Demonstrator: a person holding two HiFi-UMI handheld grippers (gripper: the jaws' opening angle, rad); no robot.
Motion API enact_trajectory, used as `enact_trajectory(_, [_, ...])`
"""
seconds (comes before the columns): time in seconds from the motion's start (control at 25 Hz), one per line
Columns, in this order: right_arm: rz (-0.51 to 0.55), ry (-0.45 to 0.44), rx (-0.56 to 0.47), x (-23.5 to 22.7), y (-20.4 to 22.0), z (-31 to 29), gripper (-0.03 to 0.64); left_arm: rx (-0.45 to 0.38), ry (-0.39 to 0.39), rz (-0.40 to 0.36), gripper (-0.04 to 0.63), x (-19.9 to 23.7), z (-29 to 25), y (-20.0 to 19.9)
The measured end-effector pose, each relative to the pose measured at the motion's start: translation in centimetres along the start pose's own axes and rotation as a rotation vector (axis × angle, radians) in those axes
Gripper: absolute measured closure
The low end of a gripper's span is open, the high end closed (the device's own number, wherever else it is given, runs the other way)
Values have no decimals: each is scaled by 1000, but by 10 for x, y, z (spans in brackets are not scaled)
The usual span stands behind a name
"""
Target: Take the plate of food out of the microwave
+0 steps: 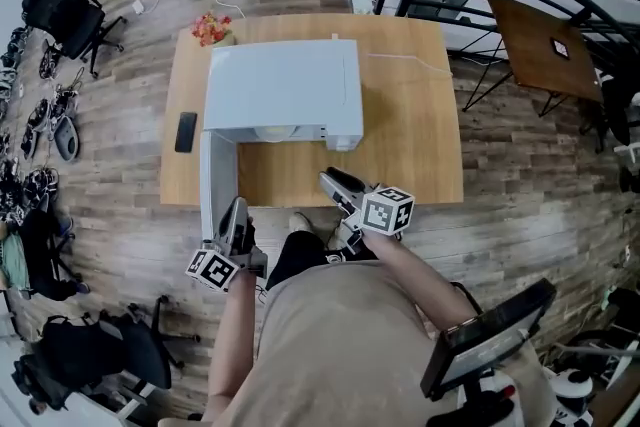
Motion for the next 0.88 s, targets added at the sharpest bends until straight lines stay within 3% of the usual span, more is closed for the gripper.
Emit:
enact_trajectory(0.32, [-159,153,-5,-51,29,-80,502,59,58,36,591,39,-22,-14])
enact_trajectory(0.56, [-201,254,-54,-102,46,-128,502,118,98,35,591,68,-31,-11])
enact_trajectory(0.88, [-429,346,-143,-174,69,-189,503,179,91,26,591,86,-33,-17])
Point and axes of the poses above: the fingertips, and each gripper's own axes: z backward along the fingers, x to its left, y out of its underside, the point moved 8 cm from there along z, backward along the fingers, and after that the axes turned 9 degrees about -z, right-handed, at the moved point
